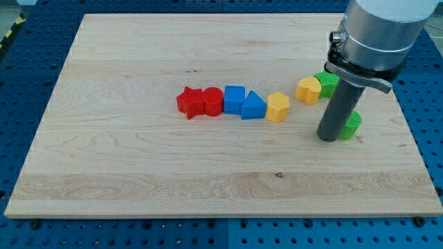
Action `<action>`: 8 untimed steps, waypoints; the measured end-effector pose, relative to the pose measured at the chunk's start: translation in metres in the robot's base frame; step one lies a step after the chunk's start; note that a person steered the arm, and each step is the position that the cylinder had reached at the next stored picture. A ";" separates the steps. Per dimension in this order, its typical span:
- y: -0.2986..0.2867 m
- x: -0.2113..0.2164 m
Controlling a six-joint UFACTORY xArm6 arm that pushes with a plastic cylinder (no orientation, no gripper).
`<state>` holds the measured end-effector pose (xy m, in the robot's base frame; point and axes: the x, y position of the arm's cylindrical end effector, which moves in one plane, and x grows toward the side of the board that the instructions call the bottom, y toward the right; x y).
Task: Push the green circle into green star
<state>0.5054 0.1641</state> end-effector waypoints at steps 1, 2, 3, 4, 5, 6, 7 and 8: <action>0.020 0.031; 0.032 0.039; 0.042 0.019; 0.043 0.016; 0.043 0.008; 0.042 0.007; 0.039 0.001; 0.038 -0.004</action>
<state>0.5015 0.2026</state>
